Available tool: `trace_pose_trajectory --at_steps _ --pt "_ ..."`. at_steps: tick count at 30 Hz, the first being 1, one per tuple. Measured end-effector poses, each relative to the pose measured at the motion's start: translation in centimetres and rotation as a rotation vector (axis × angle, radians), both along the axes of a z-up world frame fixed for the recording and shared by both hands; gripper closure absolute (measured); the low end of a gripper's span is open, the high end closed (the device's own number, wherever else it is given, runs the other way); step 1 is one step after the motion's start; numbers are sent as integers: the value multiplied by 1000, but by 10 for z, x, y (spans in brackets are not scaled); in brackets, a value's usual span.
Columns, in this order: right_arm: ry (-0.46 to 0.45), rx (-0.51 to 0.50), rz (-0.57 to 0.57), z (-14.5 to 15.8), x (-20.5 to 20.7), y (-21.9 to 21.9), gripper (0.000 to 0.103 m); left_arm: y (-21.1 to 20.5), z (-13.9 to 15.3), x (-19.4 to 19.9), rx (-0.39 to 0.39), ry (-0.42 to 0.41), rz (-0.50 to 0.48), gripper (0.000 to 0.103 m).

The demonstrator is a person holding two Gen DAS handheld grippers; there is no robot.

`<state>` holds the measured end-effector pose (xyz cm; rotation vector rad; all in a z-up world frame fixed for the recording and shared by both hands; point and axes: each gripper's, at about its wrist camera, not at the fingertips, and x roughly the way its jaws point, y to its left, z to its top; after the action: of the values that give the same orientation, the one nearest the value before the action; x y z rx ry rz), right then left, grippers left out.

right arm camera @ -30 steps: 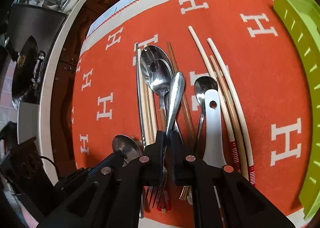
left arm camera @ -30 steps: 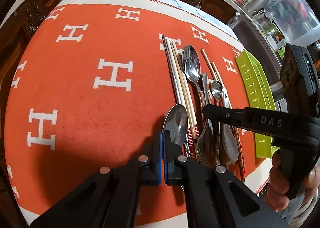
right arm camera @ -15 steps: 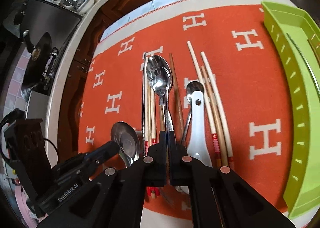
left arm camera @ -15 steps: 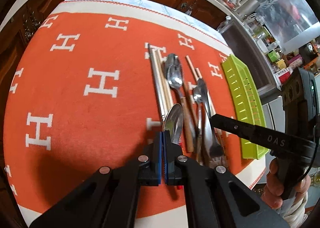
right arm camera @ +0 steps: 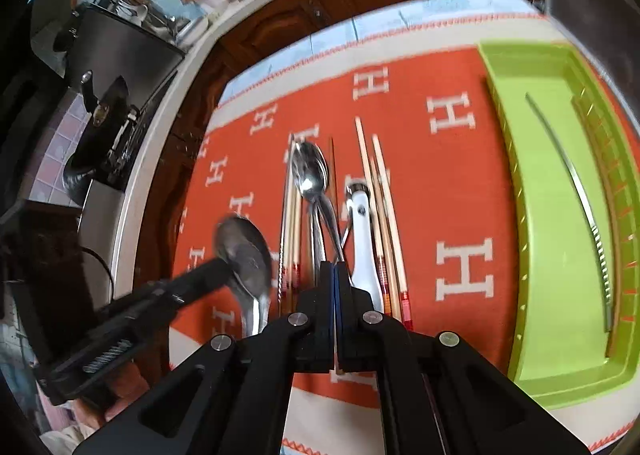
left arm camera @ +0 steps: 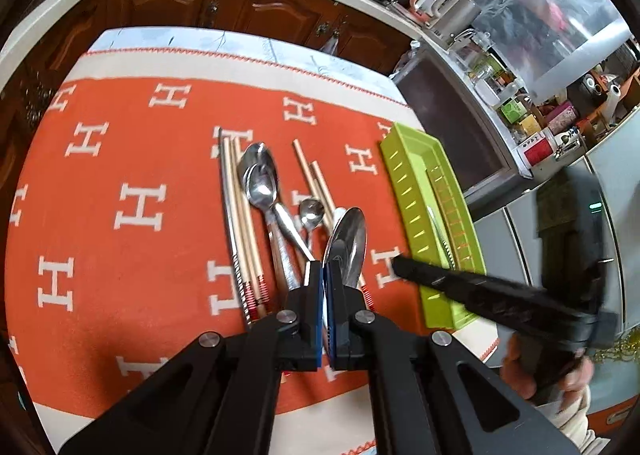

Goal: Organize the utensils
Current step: 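Carry both spoons into the green tray and open both tools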

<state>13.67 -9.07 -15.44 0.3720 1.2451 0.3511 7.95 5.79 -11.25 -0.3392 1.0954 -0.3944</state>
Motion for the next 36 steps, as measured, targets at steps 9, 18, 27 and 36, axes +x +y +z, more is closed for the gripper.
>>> trace_pose_trajectory --at_steps 9,18,27,36 --pt "2 -48 55 -43 21 5 79 9 22 1 7 -25 68 103" --pt "-43 -140 128 -69 38 31 90 19 11 5 13 5 97 103" --pt "-235 -258 175 -24 7 29 98 -3 15 12 8 -4 44 103" --pt "-381 -342 90 47 -22 -20 98 -60 30 25 -31 -40 -65 103"
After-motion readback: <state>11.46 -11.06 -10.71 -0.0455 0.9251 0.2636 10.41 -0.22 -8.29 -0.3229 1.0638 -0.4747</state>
